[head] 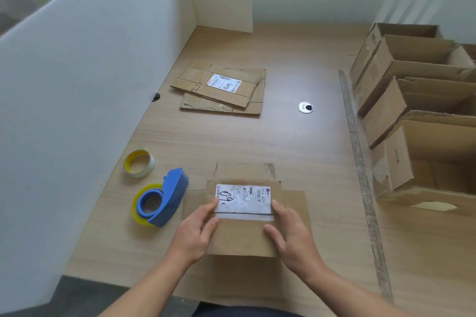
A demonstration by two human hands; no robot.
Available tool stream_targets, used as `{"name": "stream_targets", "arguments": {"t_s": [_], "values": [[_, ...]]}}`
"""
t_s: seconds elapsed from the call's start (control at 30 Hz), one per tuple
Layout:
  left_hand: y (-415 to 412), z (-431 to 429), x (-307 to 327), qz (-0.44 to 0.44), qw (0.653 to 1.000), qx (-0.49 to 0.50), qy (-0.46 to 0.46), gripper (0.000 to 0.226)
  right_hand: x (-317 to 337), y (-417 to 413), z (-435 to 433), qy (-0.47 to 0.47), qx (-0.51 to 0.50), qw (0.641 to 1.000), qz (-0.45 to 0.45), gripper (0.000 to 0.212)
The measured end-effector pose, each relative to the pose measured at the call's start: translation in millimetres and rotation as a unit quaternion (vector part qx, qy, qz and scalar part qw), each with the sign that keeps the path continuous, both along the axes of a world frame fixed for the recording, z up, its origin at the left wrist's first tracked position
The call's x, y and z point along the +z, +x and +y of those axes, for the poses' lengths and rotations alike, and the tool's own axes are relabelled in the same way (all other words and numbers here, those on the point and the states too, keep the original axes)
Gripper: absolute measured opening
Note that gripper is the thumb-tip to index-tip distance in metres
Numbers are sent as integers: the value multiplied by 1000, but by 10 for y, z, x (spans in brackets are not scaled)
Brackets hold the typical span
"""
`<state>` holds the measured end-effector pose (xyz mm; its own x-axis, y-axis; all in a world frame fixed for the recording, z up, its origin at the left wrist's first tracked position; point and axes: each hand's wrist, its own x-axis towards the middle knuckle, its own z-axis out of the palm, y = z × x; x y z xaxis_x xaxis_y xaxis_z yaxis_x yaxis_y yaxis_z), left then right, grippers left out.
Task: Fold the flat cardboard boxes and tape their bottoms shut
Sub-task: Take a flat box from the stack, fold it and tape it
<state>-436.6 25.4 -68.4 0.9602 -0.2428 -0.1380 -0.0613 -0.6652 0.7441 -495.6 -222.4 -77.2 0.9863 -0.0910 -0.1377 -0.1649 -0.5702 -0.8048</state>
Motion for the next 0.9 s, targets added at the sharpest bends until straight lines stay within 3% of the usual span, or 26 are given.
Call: {"name": "stream_targets", "arguments": {"t_s": [0.27, 0.33, 0.43, 0.57, 0.77, 0.9], "values": [[279, -90, -3, 56, 998, 30, 21, 45, 54, 307, -25, -50, -7, 998, 36, 49], [339, -117, 4, 53, 998, 40, 24, 44, 88, 366, 16, -148, -10, 988, 48, 47], [457, -198, 38, 43, 998, 45, 31, 41, 155, 523, 151, -278, 60, 958, -17, 52], [582, -250, 96, 47, 997, 29, 48, 41, 99, 657, 433, -308, 181, 933, -27, 62], [676, -102, 207, 44, 998, -12, 47, 50, 7, 700, 509, -268, 109, 956, -53, 48], [642, 341, 243, -29, 989, 69, 127, 56, 4, 678, 565, -296, 80, 948, -86, 36]]}}
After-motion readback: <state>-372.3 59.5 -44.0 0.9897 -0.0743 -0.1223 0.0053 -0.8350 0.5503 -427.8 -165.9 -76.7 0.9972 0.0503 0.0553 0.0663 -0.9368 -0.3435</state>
